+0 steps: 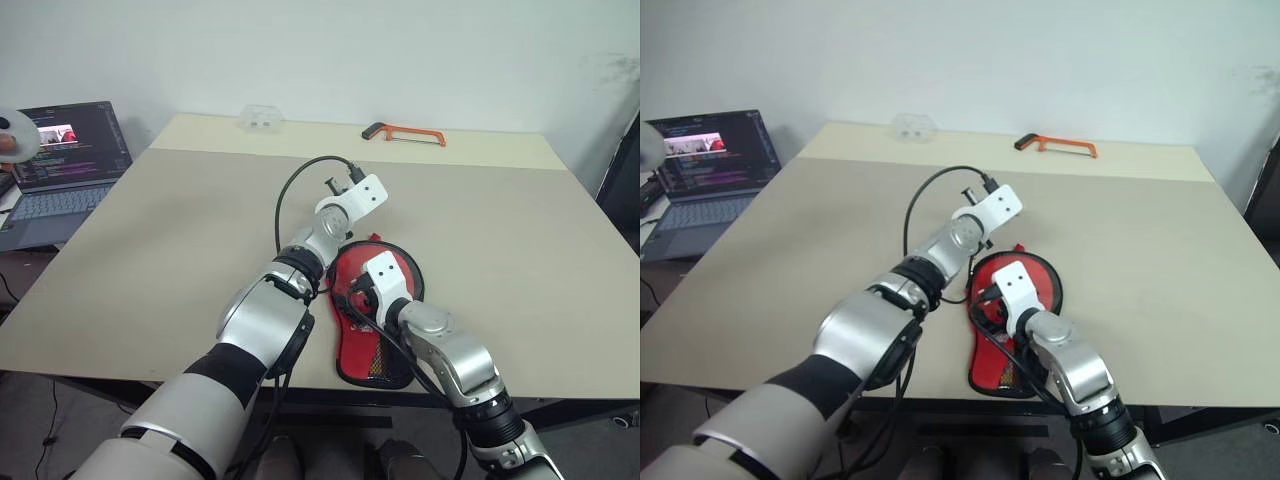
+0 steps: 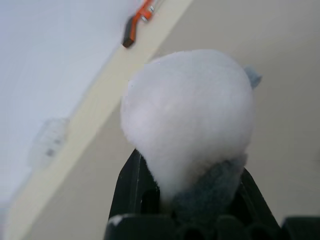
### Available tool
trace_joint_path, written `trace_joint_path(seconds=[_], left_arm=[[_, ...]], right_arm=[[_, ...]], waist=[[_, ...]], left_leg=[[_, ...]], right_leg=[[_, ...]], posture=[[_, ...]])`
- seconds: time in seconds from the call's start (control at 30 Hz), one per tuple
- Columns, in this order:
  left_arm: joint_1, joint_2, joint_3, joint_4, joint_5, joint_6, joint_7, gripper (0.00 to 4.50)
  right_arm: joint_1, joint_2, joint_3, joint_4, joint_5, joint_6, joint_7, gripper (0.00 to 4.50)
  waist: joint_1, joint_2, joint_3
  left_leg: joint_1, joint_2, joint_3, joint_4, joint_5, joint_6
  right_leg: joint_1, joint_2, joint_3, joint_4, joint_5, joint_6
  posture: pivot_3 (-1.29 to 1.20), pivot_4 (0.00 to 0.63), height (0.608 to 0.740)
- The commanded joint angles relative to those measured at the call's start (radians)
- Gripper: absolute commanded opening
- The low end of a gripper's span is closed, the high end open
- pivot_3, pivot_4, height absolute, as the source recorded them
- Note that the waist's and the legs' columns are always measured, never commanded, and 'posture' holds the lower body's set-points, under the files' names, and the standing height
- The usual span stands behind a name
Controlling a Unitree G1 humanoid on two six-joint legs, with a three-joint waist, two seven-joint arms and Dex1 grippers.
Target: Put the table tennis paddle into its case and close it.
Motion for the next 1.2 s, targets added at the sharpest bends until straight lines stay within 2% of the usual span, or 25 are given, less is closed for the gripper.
trace_joint_path(seconds=[0.03,0.13,0.33,0.4,0.6,0.73,0.93,0.97,1.1,1.2], left_arm=[[-0.052,-0.014,-0.030,-0.018,0.051,-0.031,0.061,0.68],[-0.053,-0.029,-0.084,-0.015,0.119,-0.056,0.124,0.68],[-0.057,-0.097,-0.091,-0.016,0.135,-0.128,0.196,0.68],[-0.051,-0.111,-0.081,-0.015,0.128,-0.133,0.173,0.68],[0.009,-0.096,-0.044,-0.014,0.082,-0.128,-0.052,0.68],[0.044,-0.076,-0.034,-0.021,0.065,-0.154,-0.165,2.05],[0.057,-0.032,-0.030,-0.032,0.056,-0.176,-0.219,4.30],[0.055,-0.022,-0.024,-0.034,0.048,-0.182,-0.225,4.48],[0.042,0.003,-0.010,-0.043,0.025,-0.211,-0.265,4.48],[0.027,0.024,0.039,-0.066,-0.052,-0.250,-0.471,4.48]], right_arm=[[0.043,-0.006,0.027,-0.015,-0.003,0.065,0.004,4.50],[0.057,-0.001,0.030,-0.042,-0.002,0.084,-0.005,4.50],[0.061,0.008,0.032,-0.055,-0.004,0.099,-0.014,4.50],[0.058,0.004,0.033,-0.053,-0.004,0.097,-0.013,4.50],[0.043,-0.003,0.018,-0.013,-0.002,0.071,-0.003,4.50],[0.024,-0.007,0.014,0.014,-0.002,0.056,0.009,4.50],[0.000,-0.017,0.001,0.052,-0.002,0.032,0.029,4.50],[-0.004,-0.020,-0.002,0.057,-0.002,0.029,0.033,4.50],[-0.018,-0.034,-0.013,0.064,0.002,0.025,0.050,4.50],[-0.026,-0.074,-0.031,0.040,0.021,0.045,0.094,4.50]], waist=[[0.000,0.000,0.000],[0.000,0.000,0.000],[0.003,0.000,0.000],[0.002,0.000,0.000],[0.000,0.002,-0.002],[-0.001,0.003,-0.003],[-0.004,0.003,-0.003],[-0.004,0.004,-0.003],[-0.004,0.003,-0.003],[-0.003,0.004,-0.003]], left_leg=[[0.000,0.000,0.000,0.000,0.000,0.000],[0.000,0.000,0.000,0.000,0.000,0.000],[0.000,0.000,0.000,0.000,0.000,0.000],[0.000,0.000,0.000,0.000,0.000,0.000],[0.000,0.000,0.000,0.000,0.000,0.000],[0.002,0.000,0.000,0.000,0.000,0.000],[0.005,0.000,0.000,0.000,0.001,0.000],[0.006,0.000,0.000,0.000,0.001,0.000],[0.011,0.000,0.000,0.000,0.001,0.000],[0.011,0.000,0.000,0.000,0.001,0.000]], right_leg=[[0.000,0.000,0.000,0.000,0.000,0.000],[0.000,0.000,0.000,0.000,0.000,0.001],[0.000,0.000,0.000,0.000,-0.001,0.002],[0.000,0.000,0.000,0.000,-0.001,0.002],[0.000,0.000,0.000,0.000,-0.001,0.002],[0.001,0.000,0.001,0.001,-0.001,0.002],[0.003,0.000,0.002,0.001,-0.001,0.002],[0.004,0.000,0.002,0.001,-0.001,0.002],[0.009,0.000,0.001,0.000,-0.002,0.003],[0.010,0.000,0.001,0.000,-0.002,0.003]], posture=[[0.00,0.150,0.740],[0.00,0.150,0.740],[0.00,0.150,0.740],[0.00,0.150,0.740],[0.00,0.150,0.740],[0.00,0.150,0.740],[0.00,0.150,0.740],[0.00,0.150,0.740],[0.00,0.150,0.740],[0.00,0.150,0.740]])
